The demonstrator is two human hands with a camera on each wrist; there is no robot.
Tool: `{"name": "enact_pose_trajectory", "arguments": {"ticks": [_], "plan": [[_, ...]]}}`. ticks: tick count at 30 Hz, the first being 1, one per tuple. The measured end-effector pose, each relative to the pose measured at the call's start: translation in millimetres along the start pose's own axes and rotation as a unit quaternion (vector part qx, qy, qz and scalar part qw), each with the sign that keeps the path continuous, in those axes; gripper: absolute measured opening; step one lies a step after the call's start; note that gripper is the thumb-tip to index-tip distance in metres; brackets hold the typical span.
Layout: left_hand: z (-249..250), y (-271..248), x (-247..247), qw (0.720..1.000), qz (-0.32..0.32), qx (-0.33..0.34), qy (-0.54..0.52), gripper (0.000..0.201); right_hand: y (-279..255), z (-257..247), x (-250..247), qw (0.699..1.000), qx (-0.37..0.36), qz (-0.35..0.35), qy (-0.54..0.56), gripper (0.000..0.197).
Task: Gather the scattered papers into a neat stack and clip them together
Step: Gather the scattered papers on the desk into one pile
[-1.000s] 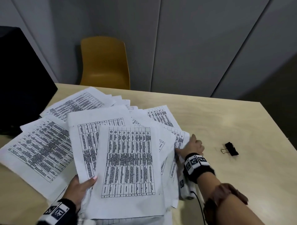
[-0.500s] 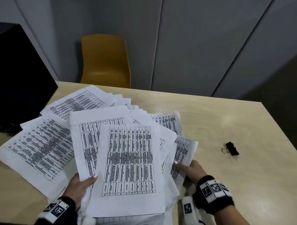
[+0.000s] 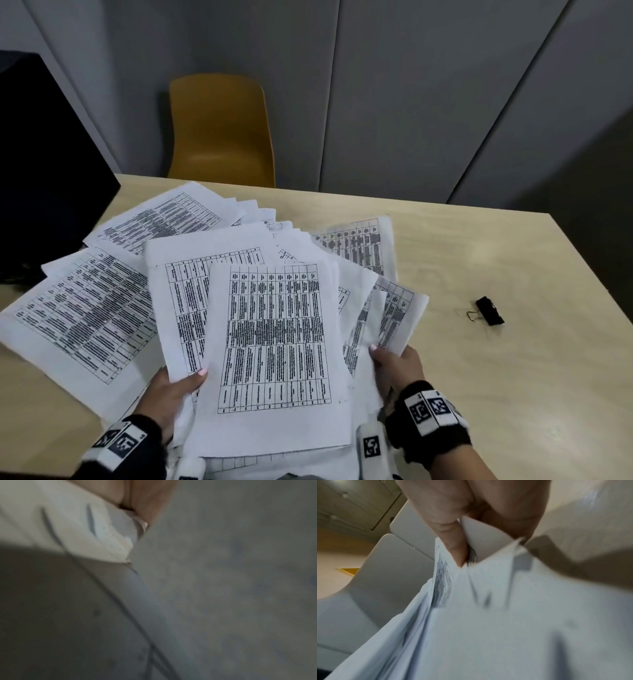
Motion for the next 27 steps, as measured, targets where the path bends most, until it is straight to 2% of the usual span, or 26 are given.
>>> {"name": "enact_pose_trajectory", "arguments": {"ticks": [1, 4, 8, 12, 17, 19, 22, 27], "plan": [[-0.3, -0.3, -0.9, 1.000, 0.004, -0.001, -0.005, 0.040, -0.4, -3.7, -4.9, 1.000, -0.007, 0.011, 0.010, 0.037], [1.6, -0.6, -4.2, 1.000, 0.005, 0.003, -0.007, 0.038, -3.2, -20.4, -23.5, 0.997, -0.045, 0.060, 0.015, 0.019], [5.9, -2.7, -8.8, 1.000, 0.005, 0.006, 0.004, 0.036, -6.1, -45.2, -50.7, 0.981, -0.126, 0.144, -0.020, 0.023], [6.4, -2.9, -13.0, 1.000, 0.020, 0.009, 0.021, 0.035, -9.1, -74.3, -70.8, 0.958, -0.176, 0.223, -0.036, 0.021], [6.5, -2.4, -13.7, 0.999, 0.024, 0.001, 0.023, 0.036, -14.6, -111.4, -89.3, 0.919, -0.238, 0.313, 0.030, 0.024], [3.7, 1.6, -14.4, 0.999, 0.022, -0.004, 0.023, 0.036, -16.0, -128.6, -92.7, 0.904, -0.260, 0.328, 0.089, 0.023], [-2.2, 10.5, -16.8, 0.999, 0.030, -0.004, 0.040, 0.037, -20.5, -152.2, -87.4, 0.888, -0.288, 0.326, 0.148, 0.009], [-6.5, 16.4, -11.9, 0.999, 0.019, -0.007, 0.049, 0.033, -23.0, -165.6, -65.8, 0.881, -0.298, 0.288, 0.229, 0.030]]}}
Point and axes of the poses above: each hand's wrist, its own y-axis towards the middle knuckle, its own x-axis out of the palm, z = x × y, the point moved 3 cm from there along y, towards the middle knuckle, and after that the axes turned 3 degrees about -x, right-handed, at the moved point
